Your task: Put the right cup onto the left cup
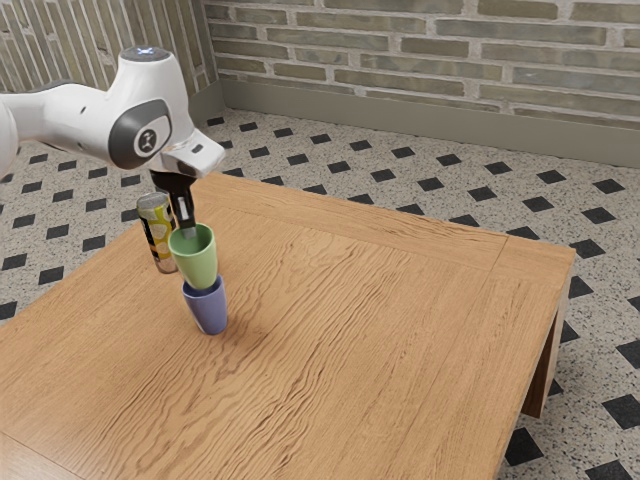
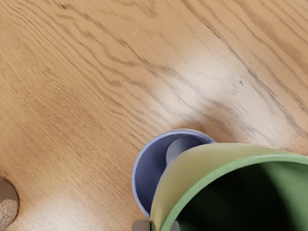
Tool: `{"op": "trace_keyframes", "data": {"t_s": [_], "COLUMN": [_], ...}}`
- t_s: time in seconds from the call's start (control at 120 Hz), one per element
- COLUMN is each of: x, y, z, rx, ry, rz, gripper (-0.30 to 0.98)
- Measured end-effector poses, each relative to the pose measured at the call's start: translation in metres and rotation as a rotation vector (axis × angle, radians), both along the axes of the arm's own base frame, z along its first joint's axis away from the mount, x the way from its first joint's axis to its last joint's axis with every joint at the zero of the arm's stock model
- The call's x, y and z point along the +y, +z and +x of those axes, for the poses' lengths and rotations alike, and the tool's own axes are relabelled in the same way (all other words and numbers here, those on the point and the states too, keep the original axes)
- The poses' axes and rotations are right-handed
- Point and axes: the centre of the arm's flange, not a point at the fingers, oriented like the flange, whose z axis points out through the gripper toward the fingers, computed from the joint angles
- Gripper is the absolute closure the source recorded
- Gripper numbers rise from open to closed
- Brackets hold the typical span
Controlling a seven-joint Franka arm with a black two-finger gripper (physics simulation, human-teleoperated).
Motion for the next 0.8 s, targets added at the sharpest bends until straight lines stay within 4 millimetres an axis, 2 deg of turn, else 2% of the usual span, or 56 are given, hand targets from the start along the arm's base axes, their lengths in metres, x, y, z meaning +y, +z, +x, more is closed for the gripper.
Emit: {"op": "trace_keyframes", "data": {"t_s": [0.258,0.483,0.8], "x": [0.014,0.013,0.007], "y": [-0.011,-0.015,-0.033], "z": [0.001,0.014,0.019], "rx": [0.030,0.037,0.064], "ry": [0.000,-0.021,-0.043], "rz": [0.015,0.028,0.028], "gripper": [0.79,0.79,0.79]}}
